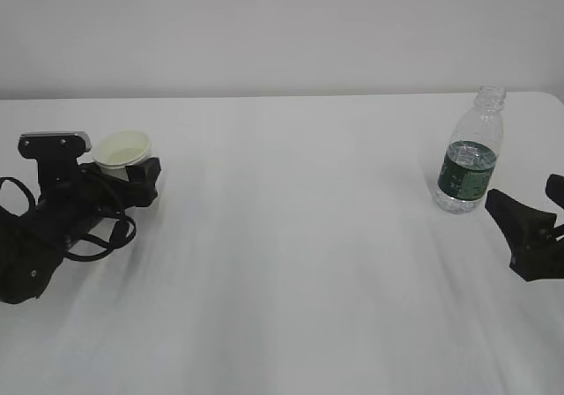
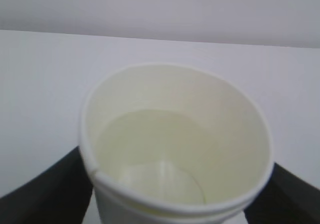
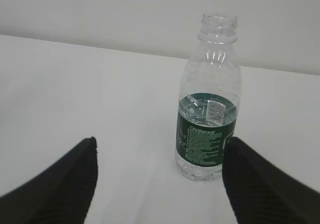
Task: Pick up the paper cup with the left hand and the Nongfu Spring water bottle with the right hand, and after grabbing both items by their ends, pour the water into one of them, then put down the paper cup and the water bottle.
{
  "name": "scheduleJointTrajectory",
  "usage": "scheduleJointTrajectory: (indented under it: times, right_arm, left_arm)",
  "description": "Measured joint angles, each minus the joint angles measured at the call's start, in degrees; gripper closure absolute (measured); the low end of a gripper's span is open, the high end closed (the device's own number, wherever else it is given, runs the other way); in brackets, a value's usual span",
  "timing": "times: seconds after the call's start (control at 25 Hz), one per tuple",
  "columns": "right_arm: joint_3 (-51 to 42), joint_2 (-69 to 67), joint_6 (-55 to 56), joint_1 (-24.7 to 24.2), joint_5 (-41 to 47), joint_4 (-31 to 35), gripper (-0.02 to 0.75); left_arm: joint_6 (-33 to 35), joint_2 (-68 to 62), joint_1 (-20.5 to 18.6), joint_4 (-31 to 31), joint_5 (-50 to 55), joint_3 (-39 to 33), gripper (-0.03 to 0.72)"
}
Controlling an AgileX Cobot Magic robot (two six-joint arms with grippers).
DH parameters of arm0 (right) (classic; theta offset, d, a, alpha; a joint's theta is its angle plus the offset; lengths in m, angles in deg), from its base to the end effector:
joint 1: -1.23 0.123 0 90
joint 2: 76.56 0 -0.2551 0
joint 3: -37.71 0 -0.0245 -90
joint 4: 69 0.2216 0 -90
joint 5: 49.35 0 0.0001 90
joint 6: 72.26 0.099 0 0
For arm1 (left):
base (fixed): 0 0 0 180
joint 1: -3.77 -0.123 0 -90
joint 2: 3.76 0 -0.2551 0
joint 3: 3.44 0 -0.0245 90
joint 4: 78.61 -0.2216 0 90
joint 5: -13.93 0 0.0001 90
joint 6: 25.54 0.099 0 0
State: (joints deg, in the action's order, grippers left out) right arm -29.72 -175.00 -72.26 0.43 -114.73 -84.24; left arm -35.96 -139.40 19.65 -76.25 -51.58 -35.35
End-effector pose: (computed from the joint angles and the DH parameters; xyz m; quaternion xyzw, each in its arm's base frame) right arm 0.2099 0.0207 0.1475 -0.1142 0.7628 0.0529 0.6342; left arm 0.3384 -0.0924 0.0695 0.0186 0.7772 -0.1341 0.6145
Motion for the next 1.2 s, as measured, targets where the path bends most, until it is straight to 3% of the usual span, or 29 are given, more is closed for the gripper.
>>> scheduleJointTrajectory:
  times: [0.8,1.2]
  right_arm:
    - [0.00,0.00,0.00,0.00,0.00,-0.14,0.148]
    - [0.00,4.62,0.84,0.00,0.00,-8.12,0.148]
  left_arm:
    - [0.00,6.54,0.00,-1.65,-0.10,-8.80,0.066]
    - [0.00,14.08,0.00,-1.69,-0.10,-16.38,0.079]
